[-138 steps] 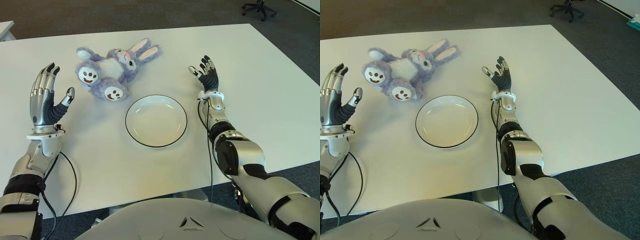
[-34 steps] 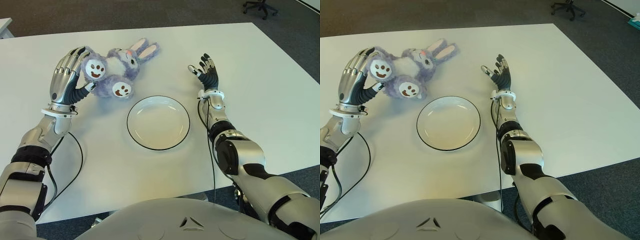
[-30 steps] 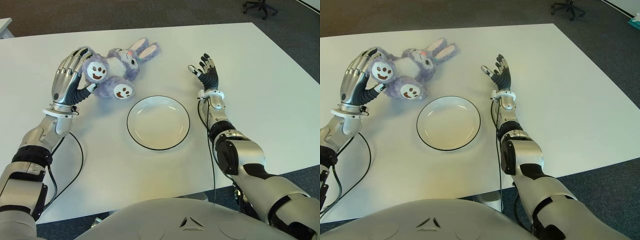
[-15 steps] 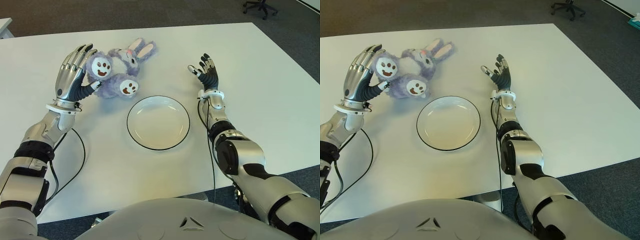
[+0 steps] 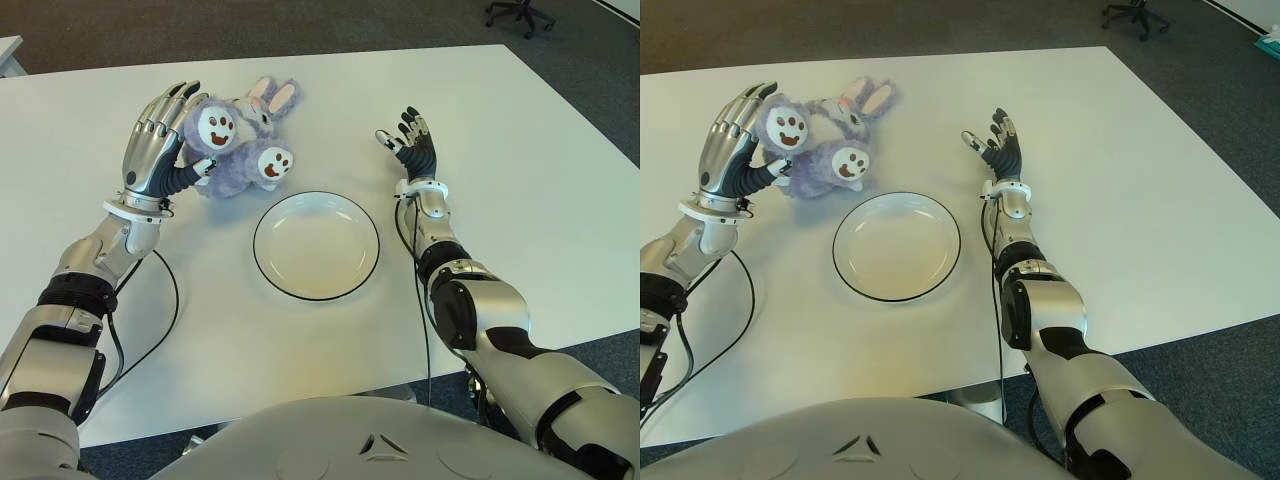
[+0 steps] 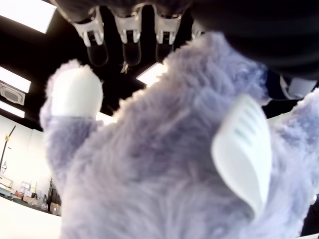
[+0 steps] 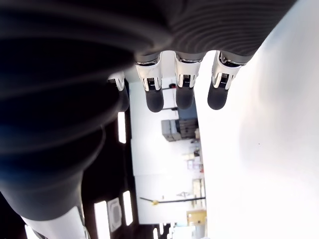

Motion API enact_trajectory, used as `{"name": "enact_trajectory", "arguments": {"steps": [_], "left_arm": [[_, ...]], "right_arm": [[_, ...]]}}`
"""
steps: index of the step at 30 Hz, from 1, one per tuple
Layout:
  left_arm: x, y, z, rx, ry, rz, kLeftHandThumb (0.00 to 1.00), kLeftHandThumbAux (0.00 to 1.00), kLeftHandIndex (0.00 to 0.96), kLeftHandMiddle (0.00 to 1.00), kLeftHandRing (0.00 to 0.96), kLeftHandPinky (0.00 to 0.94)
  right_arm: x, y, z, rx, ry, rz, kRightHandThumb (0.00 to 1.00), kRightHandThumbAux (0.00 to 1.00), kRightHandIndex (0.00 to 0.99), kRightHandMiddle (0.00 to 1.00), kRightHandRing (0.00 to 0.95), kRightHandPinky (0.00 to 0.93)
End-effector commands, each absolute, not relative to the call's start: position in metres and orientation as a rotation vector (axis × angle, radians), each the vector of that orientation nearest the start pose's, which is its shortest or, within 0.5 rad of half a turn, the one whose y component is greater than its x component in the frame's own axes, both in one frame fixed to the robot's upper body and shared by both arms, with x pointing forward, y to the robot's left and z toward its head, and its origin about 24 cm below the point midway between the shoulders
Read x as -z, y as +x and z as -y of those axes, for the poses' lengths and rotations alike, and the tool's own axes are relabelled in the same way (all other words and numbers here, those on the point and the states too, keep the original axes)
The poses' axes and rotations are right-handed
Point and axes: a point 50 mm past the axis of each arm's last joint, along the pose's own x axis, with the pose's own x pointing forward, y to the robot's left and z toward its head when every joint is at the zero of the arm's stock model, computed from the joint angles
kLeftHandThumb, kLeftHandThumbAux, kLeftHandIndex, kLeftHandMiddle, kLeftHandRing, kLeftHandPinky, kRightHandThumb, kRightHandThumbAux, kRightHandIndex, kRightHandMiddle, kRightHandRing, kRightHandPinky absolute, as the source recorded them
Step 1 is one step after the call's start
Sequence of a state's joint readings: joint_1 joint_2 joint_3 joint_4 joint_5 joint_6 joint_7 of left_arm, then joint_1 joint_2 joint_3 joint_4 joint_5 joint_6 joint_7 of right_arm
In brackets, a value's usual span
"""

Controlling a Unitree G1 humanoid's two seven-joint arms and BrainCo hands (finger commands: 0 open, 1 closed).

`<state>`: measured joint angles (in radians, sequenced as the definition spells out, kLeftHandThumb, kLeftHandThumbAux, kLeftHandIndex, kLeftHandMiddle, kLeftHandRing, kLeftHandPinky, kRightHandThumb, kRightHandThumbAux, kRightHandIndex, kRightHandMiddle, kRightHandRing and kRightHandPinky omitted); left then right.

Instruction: Put the doll into the plate.

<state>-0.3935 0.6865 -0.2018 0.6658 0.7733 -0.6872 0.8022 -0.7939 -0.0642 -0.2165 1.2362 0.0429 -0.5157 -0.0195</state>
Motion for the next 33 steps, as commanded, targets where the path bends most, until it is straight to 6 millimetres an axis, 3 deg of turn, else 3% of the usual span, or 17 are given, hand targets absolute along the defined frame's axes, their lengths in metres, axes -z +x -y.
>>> {"name": "enact_trajectory", "arguments": {"steps": [1, 33], "left_arm": [[-0.097, 0.296, -0.241, -0.104, 1.189, 0.775, 0.450, 0.162, 0.000, 0.000, 0.000, 0.000], [-0.106, 0.307, -0.220, -0.019, 1.157, 0.782, 0.390, 0.144, 0.000, 0.000, 0.000, 0.000]], "right_arm": [[-0.004, 0.344, 0.149, 0.062, 0.070, -0.150, 0.128, 0.793, 0.055, 0.037, 0.034, 0.071], [-0.004, 0.344, 0.148, 0.060, 0.068, -0.157, 0.134, 0.794, 0.061, 0.039, 0.038, 0.076]]}}
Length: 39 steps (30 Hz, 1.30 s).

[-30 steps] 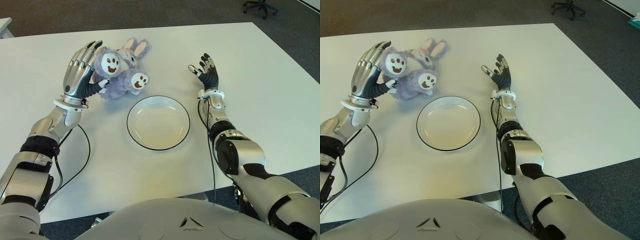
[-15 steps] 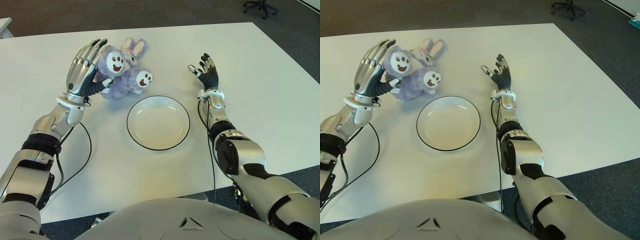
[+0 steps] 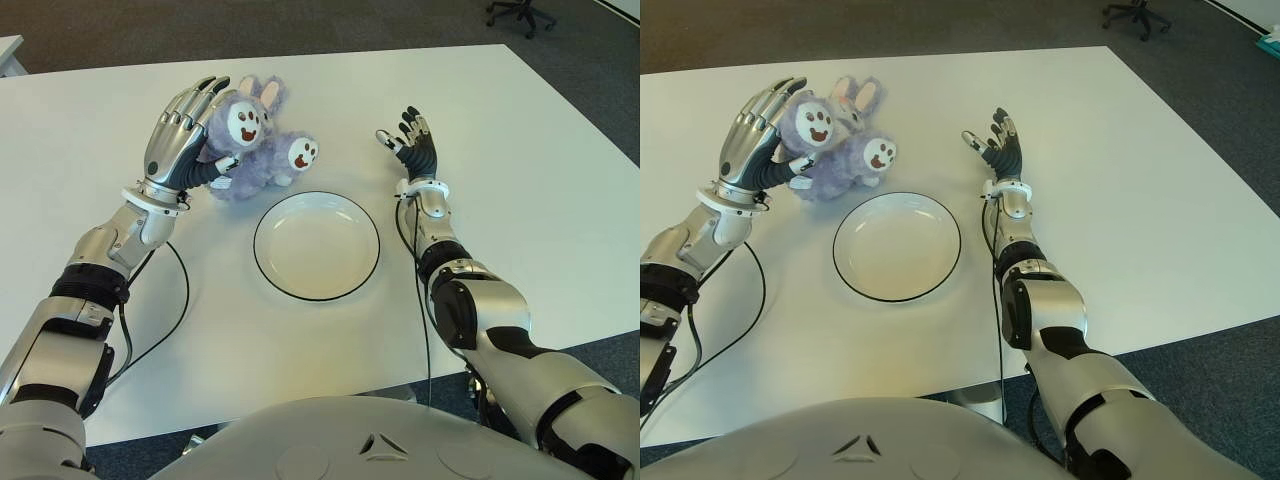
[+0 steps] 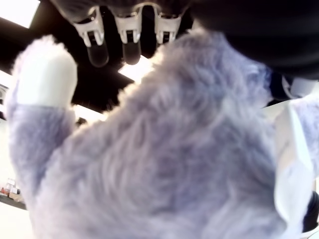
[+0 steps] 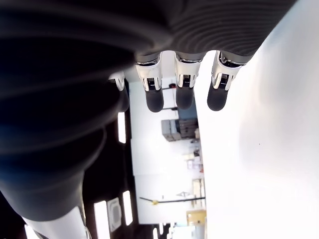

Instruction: Put the doll into the plate.

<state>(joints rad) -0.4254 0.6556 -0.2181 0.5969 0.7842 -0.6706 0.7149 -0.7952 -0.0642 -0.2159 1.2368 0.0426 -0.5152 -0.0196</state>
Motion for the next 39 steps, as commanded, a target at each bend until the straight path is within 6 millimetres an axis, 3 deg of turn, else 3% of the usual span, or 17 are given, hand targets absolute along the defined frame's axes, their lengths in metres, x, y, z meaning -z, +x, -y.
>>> {"name": "enact_trajectory", "arguments": {"steps": [1, 15, 21, 25, 39], "left_arm": [[-0.107, 0.307, -0.219, -0.018, 1.154, 0.786, 0.390, 0.144, 0.000, 0.000, 0.000, 0.000], [-0.107, 0.315, -0.210, -0.005, 1.117, 0.787, 0.414, 0.162, 0.000, 0.000, 0.000, 0.007], [-0.108, 0.317, -0.206, -0.015, 1.066, 0.807, 0.425, 0.188, 0.000, 0.000, 0.036, 0.133], [-0.110, 0.319, -0.202, -0.014, 1.021, 0.827, 0.434, 0.206, 0.000, 0.018, 0.068, 0.155], [-0.113, 0.324, -0.195, -0.015, 0.903, 0.811, 0.416, 0.229, 0.000, 0.096, 0.112, 0.154]], "right_arm": [[-0.004, 0.344, 0.148, 0.060, 0.067, -0.157, 0.134, 0.794, 0.061, 0.039, 0.038, 0.076], [-0.004, 0.344, 0.148, 0.061, 0.066, -0.158, 0.133, 0.790, 0.063, 0.035, 0.034, 0.072], [-0.004, 0.344, 0.148, 0.061, 0.065, -0.158, 0.131, 0.791, 0.059, 0.032, 0.031, 0.066], [-0.004, 0.344, 0.148, 0.064, 0.066, -0.157, 0.132, 0.791, 0.061, 0.032, 0.030, 0.067], [-0.003, 0.344, 0.149, 0.065, 0.063, -0.159, 0.123, 0.794, 0.060, 0.032, 0.030, 0.063]]}}
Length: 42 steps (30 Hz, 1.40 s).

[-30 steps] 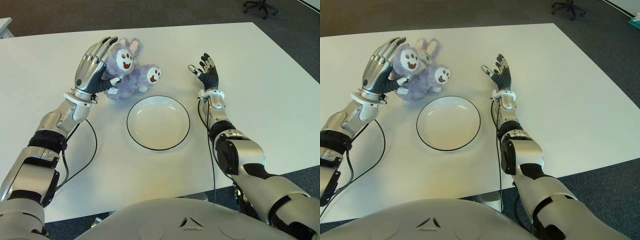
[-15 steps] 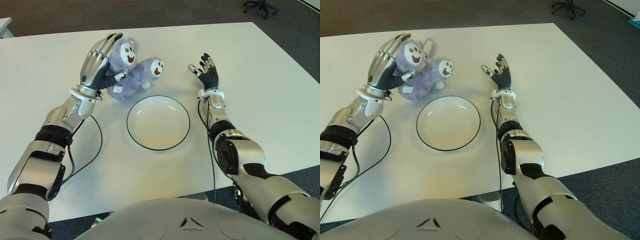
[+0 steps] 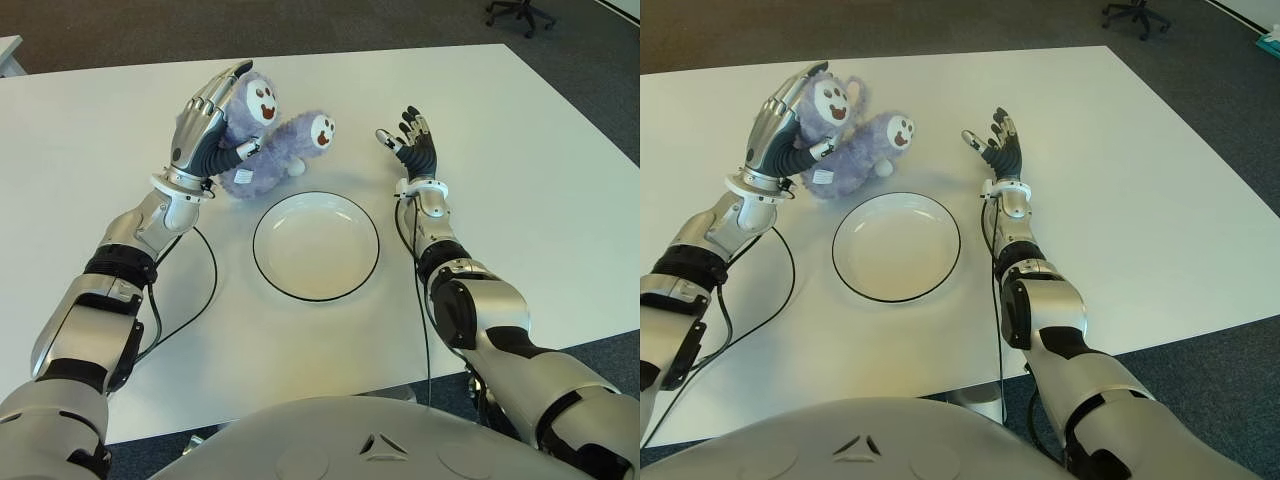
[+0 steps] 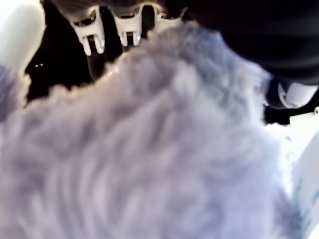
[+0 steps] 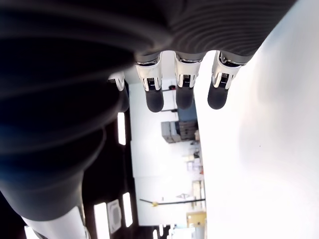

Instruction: Put the doll into the plate.

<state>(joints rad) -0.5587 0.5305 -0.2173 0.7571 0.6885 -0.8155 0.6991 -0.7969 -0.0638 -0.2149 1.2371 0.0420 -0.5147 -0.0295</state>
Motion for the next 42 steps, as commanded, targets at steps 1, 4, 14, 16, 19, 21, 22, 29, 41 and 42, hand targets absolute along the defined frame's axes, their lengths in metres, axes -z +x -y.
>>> {"name": "enact_trajectory", "arguments": {"steps": [1, 4, 14, 16, 19, 21, 22, 29, 41, 42], "left_arm": [[-0.113, 0.325, -0.195, -0.016, 0.900, 0.810, 0.421, 0.232, 0.000, 0.101, 0.115, 0.156], [-0.113, 0.326, -0.194, -0.039, 0.877, 0.809, 0.458, 0.249, 0.014, 0.127, 0.132, 0.169], [-0.113, 0.331, -0.192, -0.064, 0.867, 0.811, 0.545, 0.291, 0.124, 0.240, 0.233, 0.259], [-0.113, 0.333, -0.192, -0.064, 0.875, 0.801, 0.546, 0.295, 0.143, 0.260, 0.248, 0.261], [-0.113, 0.334, -0.191, -0.065, 0.877, 0.789, 0.546, 0.296, 0.155, 0.272, 0.259, 0.265], [-0.113, 0.335, -0.191, -0.068, 0.876, 0.782, 0.545, 0.298, 0.166, 0.285, 0.270, 0.276], [-0.113, 0.335, -0.190, -0.070, 0.875, 0.780, 0.551, 0.295, 0.213, 0.307, 0.288, 0.299], [-0.113, 0.339, -0.188, -0.097, 0.889, 0.765, 0.593, 0.281, 0.322, 0.378, 0.362, 0.406], [-0.109, 0.347, -0.186, -0.099, 0.881, 0.681, 0.578, 0.274, 0.488, 0.597, 0.609, 0.669], [-0.109, 0.347, -0.186, -0.098, 0.877, 0.674, 0.574, 0.275, 0.490, 0.602, 0.614, 0.678]], "right_arm": [[-0.003, 0.344, 0.149, 0.065, 0.063, -0.159, 0.123, 0.795, 0.060, 0.032, 0.030, 0.064], [-0.003, 0.344, 0.149, 0.065, 0.063, -0.160, 0.124, 0.797, 0.060, 0.035, 0.032, 0.065], [-0.004, 0.344, 0.149, 0.068, 0.063, -0.156, 0.136, 0.801, 0.064, 0.037, 0.035, 0.069], [-0.004, 0.344, 0.149, 0.070, 0.062, -0.155, 0.137, 0.800, 0.065, 0.036, 0.036, 0.069], [-0.004, 0.344, 0.150, 0.072, 0.061, -0.155, 0.136, 0.800, 0.065, 0.036, 0.035, 0.068], [-0.004, 0.344, 0.150, 0.072, 0.061, -0.154, 0.132, 0.799, 0.064, 0.036, 0.035, 0.067], [-0.004, 0.344, 0.150, 0.072, 0.062, -0.153, 0.131, 0.799, 0.064, 0.036, 0.035, 0.067], [-0.004, 0.344, 0.150, 0.074, 0.060, -0.149, 0.130, 0.801, 0.066, 0.036, 0.035, 0.067], [-0.004, 0.343, 0.151, 0.081, 0.068, -0.146, 0.130, 0.805, 0.073, 0.038, 0.041, 0.078], [-0.004, 0.343, 0.151, 0.081, 0.068, -0.145, 0.130, 0.805, 0.074, 0.038, 0.041, 0.078]]}}
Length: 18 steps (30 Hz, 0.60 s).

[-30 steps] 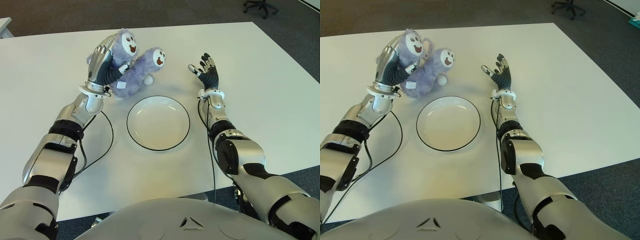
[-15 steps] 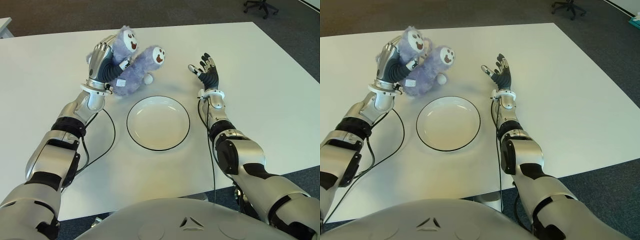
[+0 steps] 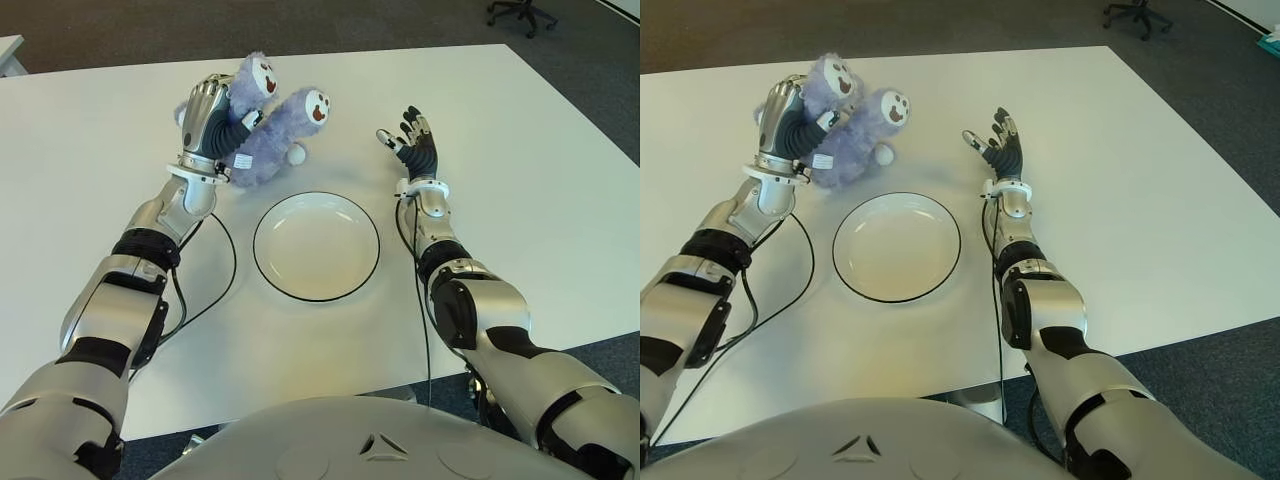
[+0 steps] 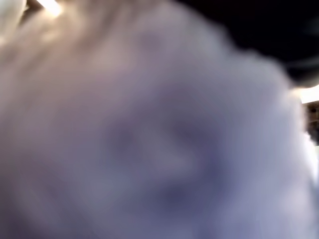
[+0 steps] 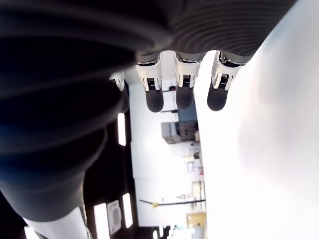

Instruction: Put the doll into the plate.

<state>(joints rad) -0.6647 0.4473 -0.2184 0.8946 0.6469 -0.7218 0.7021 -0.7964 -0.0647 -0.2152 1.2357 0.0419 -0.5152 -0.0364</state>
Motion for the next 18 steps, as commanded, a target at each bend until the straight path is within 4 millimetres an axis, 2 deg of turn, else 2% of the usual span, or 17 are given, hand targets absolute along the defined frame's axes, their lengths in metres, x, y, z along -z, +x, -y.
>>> {"name": "enact_trajectory", "arguments": {"steps": [1, 3, 4, 6, 12, 13, 18], "left_arm": [[-0.1089, 0.3478, -0.1864, -0.097, 0.875, 0.670, 0.550, 0.276, 0.493, 0.635, 0.656, 0.738], [-0.1088, 0.3485, -0.1865, -0.101, 0.874, 0.663, 0.543, 0.276, 0.494, 0.644, 0.668, 0.756], [-0.1088, 0.3493, -0.1865, -0.111, 0.877, 0.658, 0.480, 0.289, 0.575, 0.724, 0.741, 0.830], [-0.1088, 0.3504, -0.1865, -0.128, 0.883, 0.652, 0.449, 0.297, 0.621, 0.758, 0.772, 0.863], [-0.1075, 0.3521, -0.1867, -0.172, 0.875, 0.637, 0.399, 0.370, 0.740, 0.815, 0.826, 0.893], [-0.1068, 0.3525, -0.1870, -0.178, 0.871, 0.631, 0.403, 0.417, 0.770, 0.836, 0.845, 0.892], [-0.1012, 0.3546, -0.1944, -0.199, 0.867, 0.579, 0.426, 0.490, 0.795, 0.856, 0.864, 0.890]], "right_arm": [[-0.0036, 0.3429, 0.1507, 0.082, 0.068, -0.145, 0.130, 0.806, 0.074, 0.039, 0.041, 0.079], [-0.0035, 0.3428, 0.1507, 0.082, 0.067, -0.145, 0.129, 0.806, 0.074, 0.039, 0.041, 0.079], [-0.0036, 0.3428, 0.1508, 0.083, 0.066, -0.144, 0.128, 0.806, 0.075, 0.040, 0.042, 0.079], [-0.0037, 0.3428, 0.1508, 0.084, 0.065, -0.144, 0.127, 0.807, 0.075, 0.040, 0.042, 0.080], [-0.0035, 0.3425, 0.1512, 0.086, 0.064, -0.142, 0.117, 0.804, 0.075, 0.041, 0.043, 0.081], [-0.0035, 0.3425, 0.1512, 0.086, 0.064, -0.142, 0.115, 0.803, 0.076, 0.040, 0.043, 0.080], [-0.0032, 0.3421, 0.1517, 0.086, 0.069, -0.140, 0.115, 0.807, 0.076, 0.041, 0.042, 0.076]]}}
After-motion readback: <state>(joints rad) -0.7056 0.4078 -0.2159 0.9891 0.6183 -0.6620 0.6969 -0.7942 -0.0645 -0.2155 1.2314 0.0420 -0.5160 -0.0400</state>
